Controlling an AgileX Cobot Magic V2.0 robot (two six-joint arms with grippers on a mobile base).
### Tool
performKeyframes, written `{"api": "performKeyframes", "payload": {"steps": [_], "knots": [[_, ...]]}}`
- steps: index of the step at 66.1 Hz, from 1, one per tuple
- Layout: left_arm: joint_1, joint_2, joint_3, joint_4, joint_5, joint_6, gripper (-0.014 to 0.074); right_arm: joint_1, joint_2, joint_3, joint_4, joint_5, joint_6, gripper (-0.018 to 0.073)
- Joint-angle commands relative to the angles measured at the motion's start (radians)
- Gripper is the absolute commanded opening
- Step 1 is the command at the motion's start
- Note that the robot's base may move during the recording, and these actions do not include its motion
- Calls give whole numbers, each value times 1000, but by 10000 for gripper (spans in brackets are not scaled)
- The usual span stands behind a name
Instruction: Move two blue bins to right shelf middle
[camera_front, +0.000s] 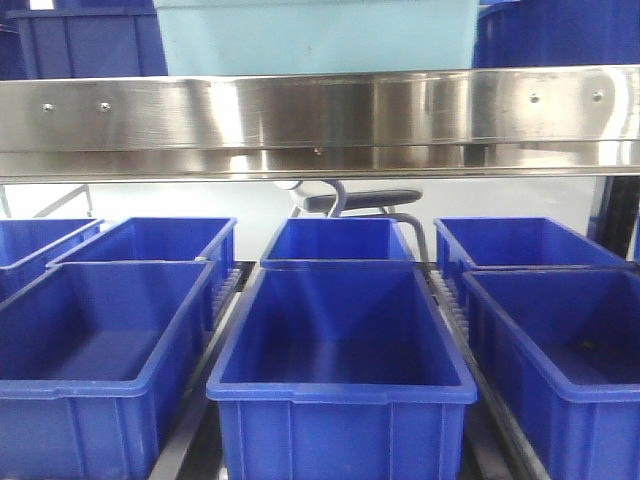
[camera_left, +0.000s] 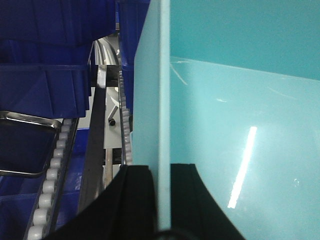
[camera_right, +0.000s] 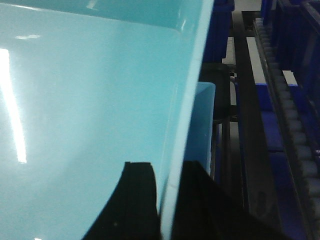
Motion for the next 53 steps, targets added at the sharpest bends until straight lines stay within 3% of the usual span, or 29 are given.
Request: {"api": "performKeyframes", "payload": {"steps": [1, 53], "knots": [[-15, -15, -15, -79, -100, -12, -111, 7, -2, -7, 15, -44, -21, -166], [-15, -15, -15, -79, -100, -12, -111, 7, -2, -7, 15, -44, -21, -166]]}}
